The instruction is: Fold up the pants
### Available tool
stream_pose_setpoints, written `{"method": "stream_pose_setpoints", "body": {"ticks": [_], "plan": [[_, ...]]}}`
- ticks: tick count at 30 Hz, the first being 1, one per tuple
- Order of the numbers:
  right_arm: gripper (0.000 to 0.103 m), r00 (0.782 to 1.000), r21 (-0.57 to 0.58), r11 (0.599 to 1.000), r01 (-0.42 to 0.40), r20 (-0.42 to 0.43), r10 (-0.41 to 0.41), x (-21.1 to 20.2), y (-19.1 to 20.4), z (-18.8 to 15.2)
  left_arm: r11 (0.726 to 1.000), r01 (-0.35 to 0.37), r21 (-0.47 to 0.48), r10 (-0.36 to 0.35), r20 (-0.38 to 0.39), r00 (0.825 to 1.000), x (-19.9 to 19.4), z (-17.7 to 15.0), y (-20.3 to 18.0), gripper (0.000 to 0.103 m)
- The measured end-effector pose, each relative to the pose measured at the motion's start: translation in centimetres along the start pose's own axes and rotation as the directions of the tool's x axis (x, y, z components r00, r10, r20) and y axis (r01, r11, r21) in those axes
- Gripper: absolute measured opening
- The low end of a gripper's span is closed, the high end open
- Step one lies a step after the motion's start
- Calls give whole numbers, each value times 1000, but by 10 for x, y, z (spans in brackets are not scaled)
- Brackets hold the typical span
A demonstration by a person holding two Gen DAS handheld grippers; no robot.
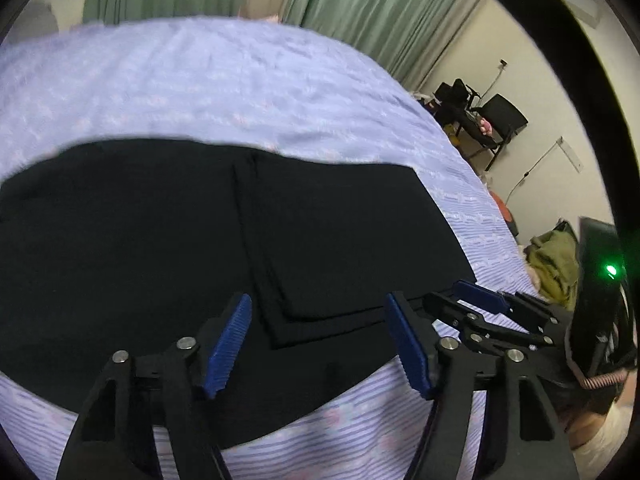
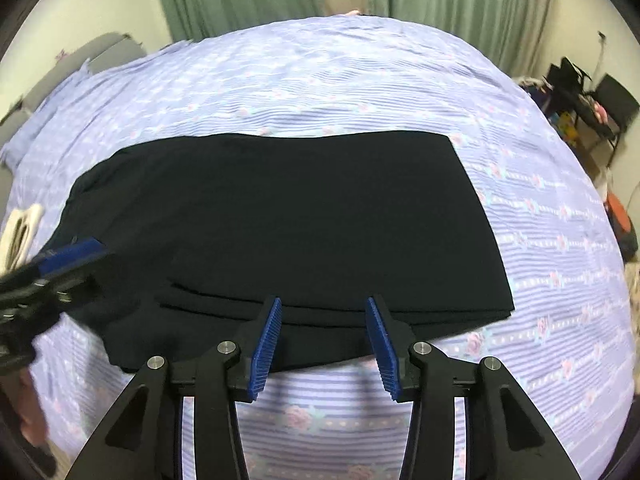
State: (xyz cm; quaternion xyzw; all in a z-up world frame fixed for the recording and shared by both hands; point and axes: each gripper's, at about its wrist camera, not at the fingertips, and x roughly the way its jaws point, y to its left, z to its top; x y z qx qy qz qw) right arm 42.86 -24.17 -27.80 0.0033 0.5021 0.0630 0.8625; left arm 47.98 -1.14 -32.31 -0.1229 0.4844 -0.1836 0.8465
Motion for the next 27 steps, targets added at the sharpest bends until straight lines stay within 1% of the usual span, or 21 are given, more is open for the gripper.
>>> {"method": "stream_pose_setpoints", "body": {"ticks": [4, 5, 7, 10, 13, 15, 19, 20, 21, 22, 23, 24, 26, 27], "plan": [[45, 1000, 21, 1000, -2, 12, 2, 1, -4, -1, 995, 21, -93, -24, -38, 999, 20, 2, 4, 48], [45, 1000, 27, 1000, -6, 12, 6, 1, -9, -3, 994, 25, -108, -30, -46, 999, 24, 2, 4, 44], [45, 1000, 40, 999, -14, 17, 14, 6, -9, -1, 992, 18, -122, -26, -66, 997, 30, 3, 5, 40], [45, 1000, 47, 999, -16, 23, 15, 10, -7, 1, 990, -24, -140, 11, -90, 996, 37, 0, 2, 40], [45, 999, 56, 998, -30, 25, 28, 14, -6, 5, 981, -51, -188, 32, -102, 994, 39, -3, 7, 40], [45, 999, 56, 998, -33, 27, 31, 15, -6, 5, 975, -46, -215, 20, -122, 992, 44, -7, 10, 40], [45, 999, 44, 998, -35, 28, 34, 14, -4, 4, 962, -28, -270, -9, -135, 991, 57, -7, 15, 40], [45, 999, 40, 999, -35, 28, 34, 14, -4, 5, 957, -22, -289, -18, -135, 991, 59, -8, 19, 37], [45, 999, 39, 999, -34, 29, 33, 13, -3, 4, 951, -17, -307, -24, -130, 991, 58, -8, 23, 21], [45, 999, 38, 999, -35, 29, 34, 14, -5, 4, 948, -22, -318, -21, -129, 991, 57, -9, 27, 13], [45, 999, 37, 999, -34, 27, 33, 14, -4, 5, 944, -3, -331, -41, -127, 991, 55, -10, 30, 10], [45, 999, 35, 999, -32, 26, 31, 13, -3, 5, 940, 10, -341, -51, -112, 992, 52, -9, 30, 9], [45, 999, 31, 999, -30, 30, 29, 11, -2, 6, 947, 18, -320, -42, -69, 997, 35, -8, 28, 9], [45, 999, 29, 999, -33, 36, 32, 9, -1, 7, 957, 12, -288, -23, -36, 999, 22, -8, 22, 9]]}}
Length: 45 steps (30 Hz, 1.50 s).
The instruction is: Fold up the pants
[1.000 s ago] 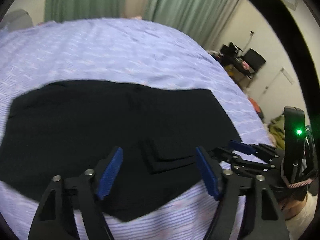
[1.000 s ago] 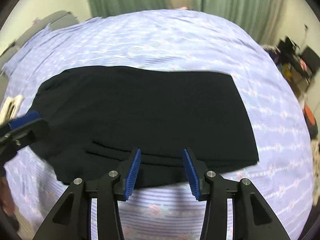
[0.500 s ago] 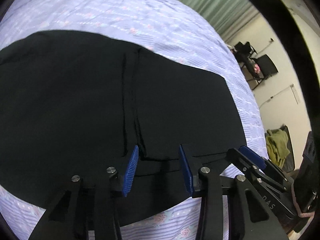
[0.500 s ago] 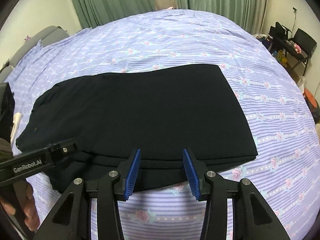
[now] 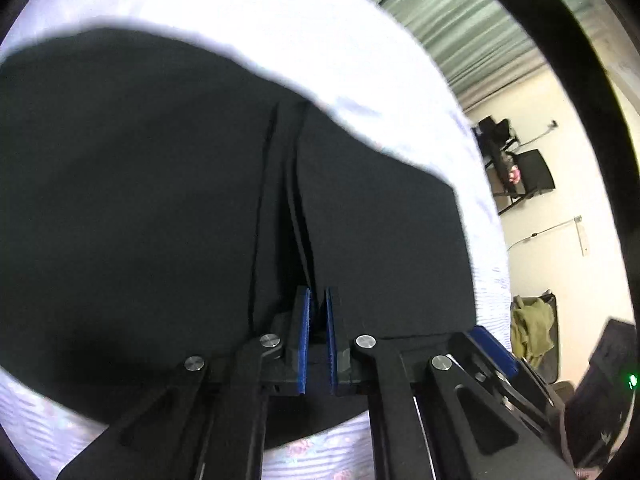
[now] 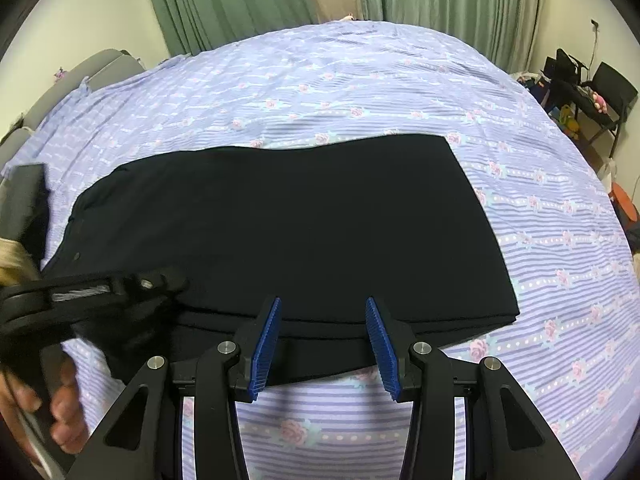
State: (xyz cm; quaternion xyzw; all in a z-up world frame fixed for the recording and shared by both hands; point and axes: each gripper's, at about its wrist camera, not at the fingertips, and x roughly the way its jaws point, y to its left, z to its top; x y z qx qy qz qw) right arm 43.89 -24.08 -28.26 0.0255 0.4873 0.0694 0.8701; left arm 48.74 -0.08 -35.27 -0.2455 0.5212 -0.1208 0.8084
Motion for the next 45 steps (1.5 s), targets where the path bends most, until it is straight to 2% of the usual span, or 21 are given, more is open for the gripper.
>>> {"method": "stream_pose_setpoints", "body": {"ticks": [3, 9, 13, 18, 20, 24, 25, 27, 31, 32, 40, 41, 42, 43, 44, 45], "plan": [[45, 1000, -9, 1000, -9, 21, 9, -4, 3, 3, 999, -22, 42, 20, 53, 998, -22, -7, -5, 9], [45, 1000, -49, 999, -17, -7, 17, 12, 16, 4, 998, -59, -14, 59, -14, 998, 3, -16, 14, 10], [45, 998, -60, 998, -27, -53, 24, 29, 21, -4, 997, -80, -5, 80, -30, 996, 8, -20, 20, 11], [45, 994, -66, 998, -17, -105, 10, 51, 24, -14, 995, -101, -13, 101, -42, 994, 10, -22, 24, 18], [45, 994, -66, 998, -11, -108, 4, 55, 25, -16, 994, -109, -20, 108, -51, 993, 13, -21, 27, 26], [45, 994, -65, 998, -7, -113, -1, 59, 27, -17, 995, -91, -49, 88, -66, 994, 15, -21, 40, 27], [45, 994, -66, 998, -5, -113, -2, 60, 27, -17, 995, -87, -53, 83, -68, 994, 17, -20, 37, 27], [45, 994, -68, 998, -2, -113, -6, 60, 28, -18, 997, -61, -49, 58, -72, 996, 17, -20, 39, 18], [45, 994, -70, 998, -1, -113, -7, 55, 28, -20, 998, -64, -12, 63, -67, 996, 17, -14, 35, 9], [45, 994, -68, 998, -5, -113, -3, 54, 30, -20, 998, -66, -4, 66, -65, 996, 17, -12, 34, 3], [45, 993, -80, 997, -3, -121, -7, 59, 38, -20, 995, -89, 53, 92, -59, 994, 18, -11, 32, 3], [45, 993, -84, 996, 1, -122, -11, 57, 36, -21, 994, -97, 47, 99, -54, 994, 14, -11, 32, 8], [45, 992, -87, 996, 5, -122, -16, 58, 33, -20, 993, -115, 41, 116, -43, 992, 8, -11, 31, 22], [45, 992, -88, 996, 10, -121, -21, 57, 33, -20, 992, -120, 40, 121, -29, 992, 1, -12, 26, 29], [45, 992, -85, 996, 14, -122, -24, 55, 31, -20, 992, -122, 39, 122, -7, 992, -9, -13, 26, 44], [45, 992, -81, 997, 13, -127, -23, 53, 32, -20, 992, -124, 36, 124, 18, 992, -20, -14, 27, 51]]}}
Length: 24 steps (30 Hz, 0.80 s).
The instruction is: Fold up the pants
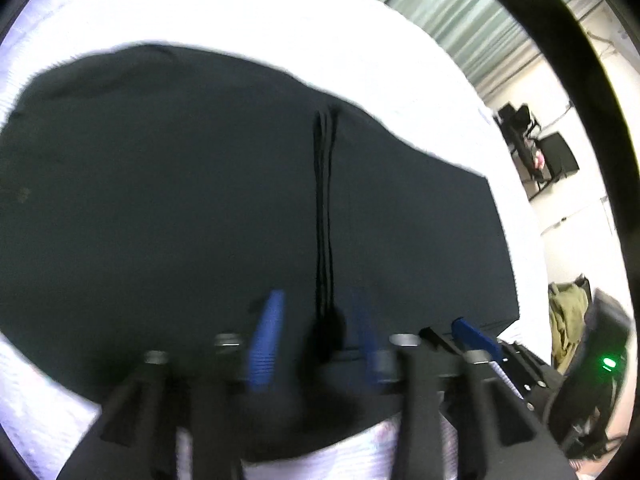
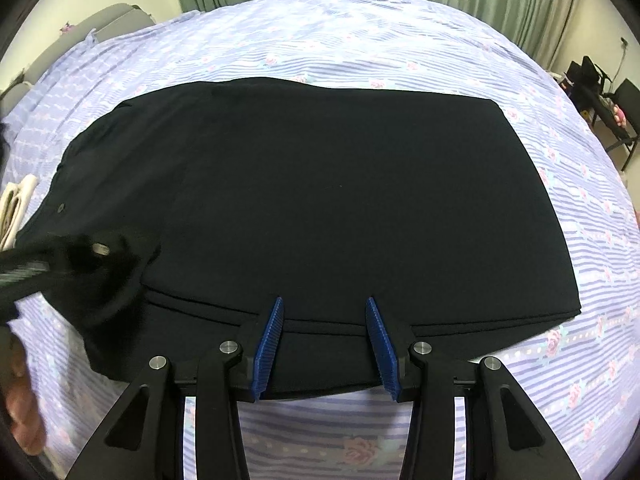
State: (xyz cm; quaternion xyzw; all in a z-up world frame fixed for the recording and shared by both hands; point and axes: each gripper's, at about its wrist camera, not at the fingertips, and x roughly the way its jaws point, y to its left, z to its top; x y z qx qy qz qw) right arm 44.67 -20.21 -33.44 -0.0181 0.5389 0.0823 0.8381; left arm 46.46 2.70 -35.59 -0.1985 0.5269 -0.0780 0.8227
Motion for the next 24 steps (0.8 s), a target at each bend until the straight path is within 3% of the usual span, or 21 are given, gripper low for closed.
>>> {"method": "stream_pose_setpoints", "body": {"ticks": [4, 6, 7, 15, 19, 22, 24], "plan": [[45, 1000, 33, 999, -20, -1, 20, -20, 11, 2, 998, -58, -21, 60, 107, 992, -54, -10, 27, 60], [50, 999, 43, 999, -33, 30, 32, -34, 19, 6, 995, -86, -54, 93, 145, 985, -78, -16, 50, 64], [58, 998, 43, 998, -38, 48, 36, -42, 25, 7, 991, -103, -83, 116, 161, 980, -91, -20, 66, 65], [63, 991, -75, 995, -66, 113, 74, -62, 99, 27, 943, -212, -257, 262, 178, 949, -133, -31, 185, 70], [63, 989, -143, 987, -71, 120, 89, -58, 139, 34, 966, -235, -108, 254, 241, 937, -139, 3, 214, 70], [63, 986, -127, 989, -72, 141, 90, -52, 163, 46, 972, -235, 13, 224, 258, 940, -134, 40, 227, 70], [63, 984, -95, 993, -75, 153, 89, -45, 177, 57, 975, -208, 80, 183, 244, 952, -123, 75, 240, 69]]}}
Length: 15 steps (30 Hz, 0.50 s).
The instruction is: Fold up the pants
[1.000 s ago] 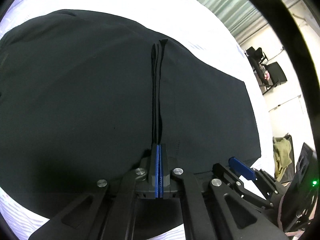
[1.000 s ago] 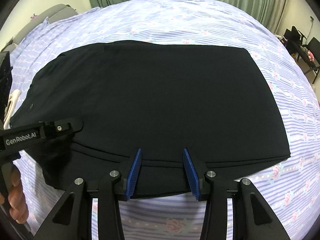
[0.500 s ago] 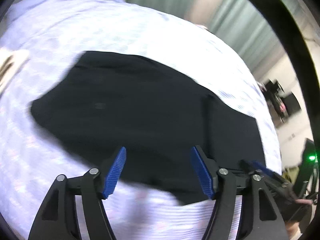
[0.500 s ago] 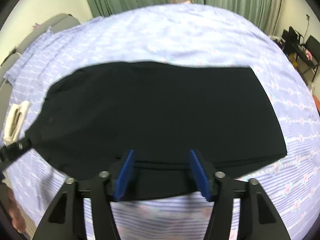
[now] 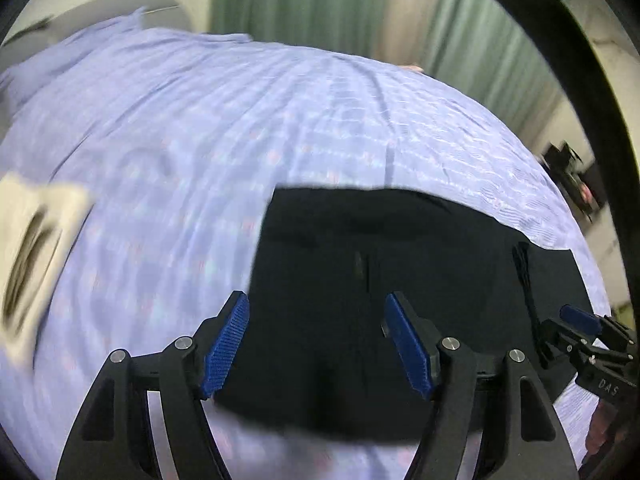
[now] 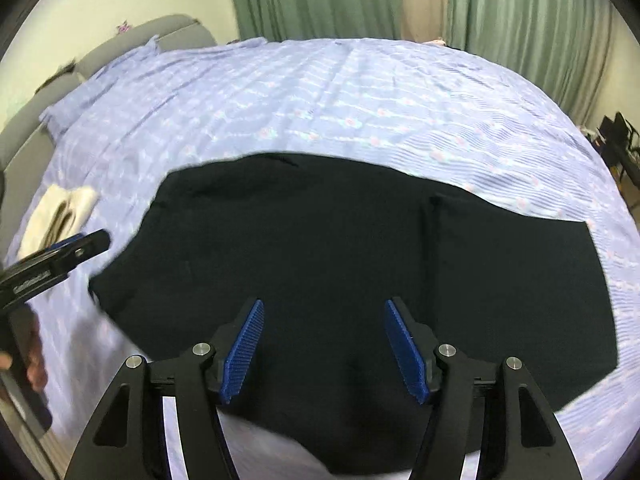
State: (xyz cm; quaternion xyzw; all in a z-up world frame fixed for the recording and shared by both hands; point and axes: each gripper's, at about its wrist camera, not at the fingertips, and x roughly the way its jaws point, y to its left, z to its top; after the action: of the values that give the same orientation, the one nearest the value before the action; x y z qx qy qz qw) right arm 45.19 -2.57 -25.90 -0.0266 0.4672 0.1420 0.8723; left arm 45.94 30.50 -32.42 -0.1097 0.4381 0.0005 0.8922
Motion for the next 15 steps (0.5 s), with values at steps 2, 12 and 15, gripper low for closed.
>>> {"method": "stream_pose_setpoints", "body": {"ticks": [2, 12, 15], "plan": [[63, 1000, 35, 999, 5, 0, -5, 14, 10, 11, 999, 49, 21, -48, -29, 998, 21, 20, 10, 68], [63, 998, 198, 980, 23, -58, -12, 73, 51, 36, 989, 125, -83, -138, -175, 975, 113, 68, 47, 57], [63, 997, 192, 981, 15, -77, 0, 80, 60, 34, 976, 172, -136, -196, -191, 962, 122, 68, 51, 35]]}}
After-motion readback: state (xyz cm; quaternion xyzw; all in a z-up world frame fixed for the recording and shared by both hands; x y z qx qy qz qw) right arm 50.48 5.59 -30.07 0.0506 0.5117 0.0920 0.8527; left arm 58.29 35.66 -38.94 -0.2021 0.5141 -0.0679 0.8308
